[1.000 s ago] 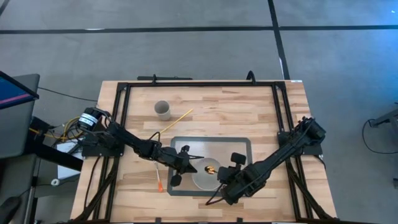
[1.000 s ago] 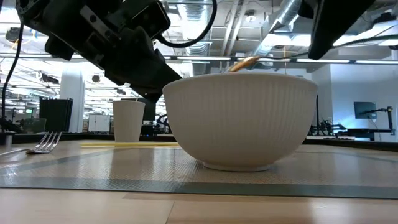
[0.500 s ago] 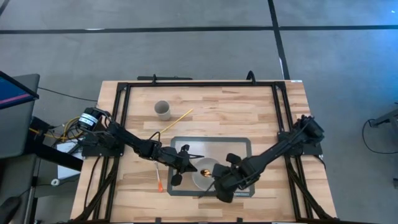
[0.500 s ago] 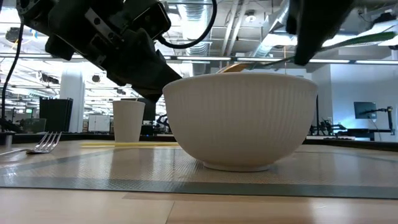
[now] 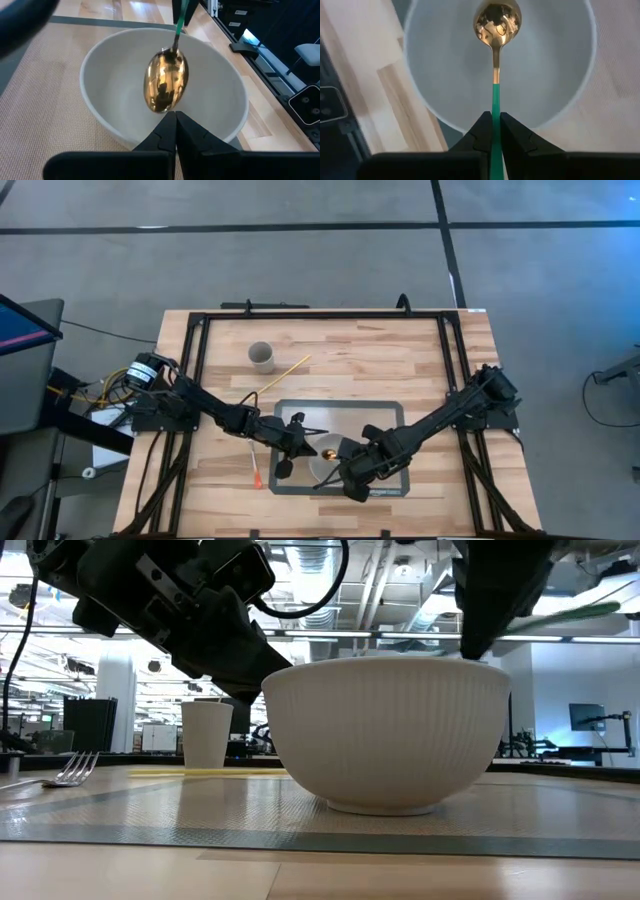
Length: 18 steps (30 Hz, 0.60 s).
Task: Pick & Place Utensil
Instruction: Put the green spoon into the gray bowl
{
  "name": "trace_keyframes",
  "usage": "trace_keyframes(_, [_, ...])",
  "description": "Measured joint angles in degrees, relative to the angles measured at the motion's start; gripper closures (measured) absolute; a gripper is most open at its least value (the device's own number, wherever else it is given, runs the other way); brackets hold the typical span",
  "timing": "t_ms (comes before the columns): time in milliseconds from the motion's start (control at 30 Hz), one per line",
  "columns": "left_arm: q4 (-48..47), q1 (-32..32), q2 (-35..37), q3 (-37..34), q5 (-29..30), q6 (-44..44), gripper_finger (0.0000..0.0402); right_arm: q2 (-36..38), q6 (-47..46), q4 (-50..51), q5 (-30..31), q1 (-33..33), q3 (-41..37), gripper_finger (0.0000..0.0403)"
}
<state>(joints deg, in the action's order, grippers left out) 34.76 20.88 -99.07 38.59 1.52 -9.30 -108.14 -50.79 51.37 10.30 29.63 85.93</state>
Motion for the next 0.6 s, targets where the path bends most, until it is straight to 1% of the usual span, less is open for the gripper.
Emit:
trace_keyframes(200, [0.0, 0.0, 0.0, 0.0, 0.0, 0.0, 0.0398, -2.6, 0.9, -0.6, -3.5, -0.9, -0.1, 0.0383])
trace_keyframes(400, [-0.1, 0.0, 0.0, -0.2, 0.0, 1.2, 0.0398, -3.0, 1.6, -1.3, -3.0, -2.3, 0.1, 0.0382])
trace_keyframes(600, [0.0, 0.0, 0.0, -0.3, 0.0, 1.5, 0.0398, -3.6, 1.8, -1.5, -4.0, -4.1, 0.1, 0.0363])
